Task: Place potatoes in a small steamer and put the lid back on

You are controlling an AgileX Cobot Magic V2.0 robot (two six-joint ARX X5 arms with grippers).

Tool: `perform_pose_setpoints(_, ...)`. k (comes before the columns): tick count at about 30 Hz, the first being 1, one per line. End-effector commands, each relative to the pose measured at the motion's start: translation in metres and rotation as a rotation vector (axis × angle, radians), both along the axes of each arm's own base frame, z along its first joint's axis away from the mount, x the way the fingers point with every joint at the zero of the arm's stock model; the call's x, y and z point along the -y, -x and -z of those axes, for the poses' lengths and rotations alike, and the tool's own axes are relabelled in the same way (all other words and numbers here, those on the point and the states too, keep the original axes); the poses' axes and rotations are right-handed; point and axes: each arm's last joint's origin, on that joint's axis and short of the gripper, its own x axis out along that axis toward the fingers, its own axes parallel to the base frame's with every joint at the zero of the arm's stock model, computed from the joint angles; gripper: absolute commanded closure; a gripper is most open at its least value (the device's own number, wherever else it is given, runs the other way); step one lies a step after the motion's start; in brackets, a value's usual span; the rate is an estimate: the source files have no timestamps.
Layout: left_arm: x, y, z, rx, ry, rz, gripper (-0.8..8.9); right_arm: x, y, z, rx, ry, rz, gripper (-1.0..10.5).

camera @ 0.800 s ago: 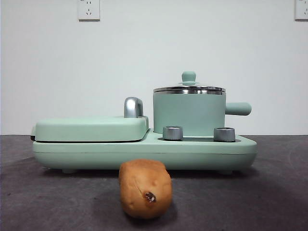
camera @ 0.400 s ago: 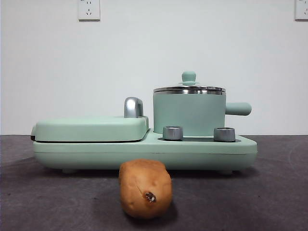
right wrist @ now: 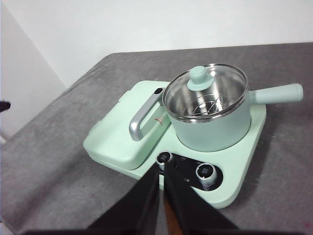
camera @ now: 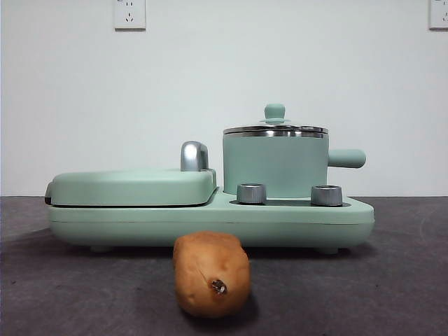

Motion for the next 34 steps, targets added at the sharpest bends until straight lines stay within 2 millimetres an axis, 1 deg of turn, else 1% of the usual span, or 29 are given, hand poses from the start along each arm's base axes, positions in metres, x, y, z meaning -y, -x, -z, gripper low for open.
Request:
perform_pose_setpoints(1,0.006,-0.008,-0.01,0.033,-0.025,0.046,7.56,0.0,0.0,-0.006,0.041,0.029,-0.013,8.9)
perform_pose_setpoints(3,0.01,-0.013,-0.014,0.033,-0.031,0.064,6.85,0.0,0.0,-0.006,0.04,0.029,-0.013,7.8)
perform_pose_setpoints(5,0.014,-0.019,-0.019,0.041,-0.042,0.088,5.77,0.0,0.0,-0.006,0.039,0.029,-0.012,6.4)
perform_pose_setpoints(6,0.016,-0.021,-0.021,0.043,-0.045,0.097,5.3,0.0,0.0,-0.006,0.039,0.029,-0.012,6.0)
perform_pose_setpoints(8,0.022,-0.027,-0.024,0.043,-0.052,0.12,4.34,0.0,0.0,-0.006,0.039,0.029,-0.012,5.4)
perform_pose_setpoints(11,0.029,-0.035,-0.029,0.027,-0.06,0.148,3.6,0.0,0.0,-0.006,0.039,0.029,-0.013,5.0)
perform_pose_setpoints(15,0.041,-0.048,-0.034,0.001,-0.07,0.189,3.45,0.0,0.0,-0.006,0.038,0.028,-0.013,5.0)
perform_pose_setpoints(21,0.07,-0.077,-0.045,-0.021,-0.113,0.261,3.45,0.0,0.0,-0.006,0.034,0.023,-0.011,5.0)
perform_pose_setpoints(24,0.09,-0.097,-0.05,-0.042,-0.162,0.297,3.45,0.0,0.0,-0.006,0.026,0.013,-0.008,5.0)
perform_pose_setpoints(28,0.121,-0.124,-0.054,-0.053,-0.273,0.3,3.45,0.0,0.0,-0.006,0.024,0.01,-0.006,5.0)
perform_pose_setpoints(31,0.147,-0.144,-0.054,-0.036,-0.362,0.289,3.45,0.0,0.0,-0.006,0.022,0.008,-0.005,5.0)
perform_pose_setpoints(34,0.17,-0.162,-0.05,-0.021,-0.414,0.294,3.46,0.0,0.0,-0.006,0.022,0.008,-0.005,5.0)
